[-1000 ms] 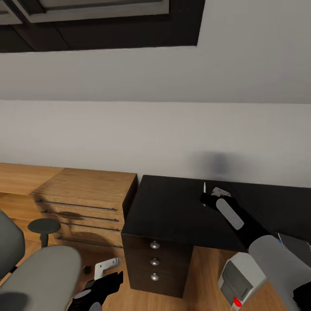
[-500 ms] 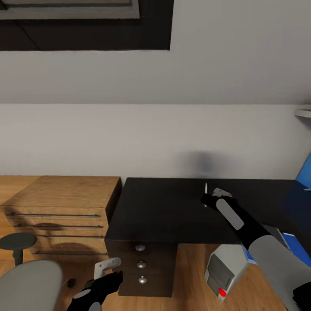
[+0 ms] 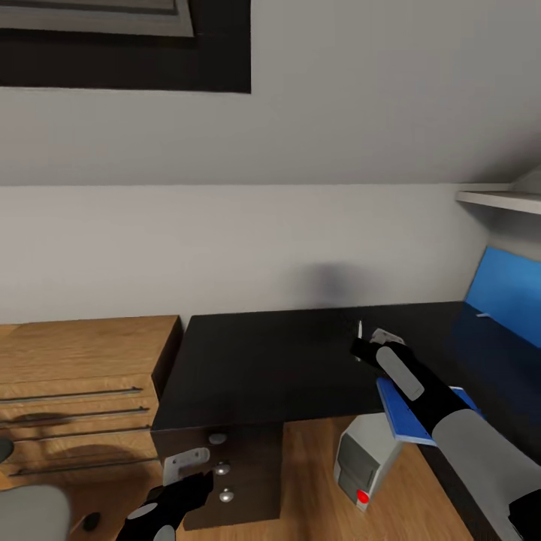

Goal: In the bedroom, organize the workspace by keeping the computer under the desk, ensuring the monitor is on the desk, placing the keyboard on the desk next to the monitor, placing the mouse on the desk next to the keyboard, moving the folder from the swivel chair onto the desk next to the mouse, stacking the notebook on top of the folder with the pen on top of the notebook, and positioning the swivel chair next to the desk.

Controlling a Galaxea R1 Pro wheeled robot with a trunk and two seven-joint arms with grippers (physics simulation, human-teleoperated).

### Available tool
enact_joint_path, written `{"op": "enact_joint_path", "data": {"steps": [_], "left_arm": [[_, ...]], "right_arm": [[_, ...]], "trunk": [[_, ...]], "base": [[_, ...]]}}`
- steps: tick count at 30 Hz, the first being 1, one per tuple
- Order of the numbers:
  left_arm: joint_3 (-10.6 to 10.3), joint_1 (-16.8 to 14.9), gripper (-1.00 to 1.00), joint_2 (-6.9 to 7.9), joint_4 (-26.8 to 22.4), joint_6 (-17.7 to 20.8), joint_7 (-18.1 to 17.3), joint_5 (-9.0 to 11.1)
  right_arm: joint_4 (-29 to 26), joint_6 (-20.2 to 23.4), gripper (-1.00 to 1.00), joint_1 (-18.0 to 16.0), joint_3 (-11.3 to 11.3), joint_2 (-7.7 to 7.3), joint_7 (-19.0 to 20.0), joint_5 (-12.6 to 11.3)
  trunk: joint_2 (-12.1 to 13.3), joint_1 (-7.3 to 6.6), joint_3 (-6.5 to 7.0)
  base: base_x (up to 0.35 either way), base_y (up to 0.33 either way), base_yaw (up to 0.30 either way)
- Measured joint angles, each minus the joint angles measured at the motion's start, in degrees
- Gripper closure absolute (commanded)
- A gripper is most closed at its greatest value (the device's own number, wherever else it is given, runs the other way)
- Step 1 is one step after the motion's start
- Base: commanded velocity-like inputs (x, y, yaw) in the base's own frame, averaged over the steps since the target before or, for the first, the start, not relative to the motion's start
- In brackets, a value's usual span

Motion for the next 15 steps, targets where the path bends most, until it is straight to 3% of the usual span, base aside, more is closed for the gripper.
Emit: {"op": "enact_joint_path", "data": {"steps": [9, 15], "left_arm": [[0.00, 0.00, -1.00, 0.00, 0.00, 0.04, 0.00, 0.00], [0.00, 0.00, -1.00, -0.04, 0.00, 0.04, 0.00, 0.00]], "right_arm": [[0.02, 0.03, 1.00, 0.00, 0.05, 0.06, -0.41, 0.07], [0.02, 0.08, 1.00, 0.00, 0.05, 0.04, -0.45, 0.09]], "trunk": [[0.00, 0.00, 0.43], [0.00, 0.03, 0.72]], "base": [[-0.001, 0.000, -0.261], [-0.190, 0.000, -0.261]]}}
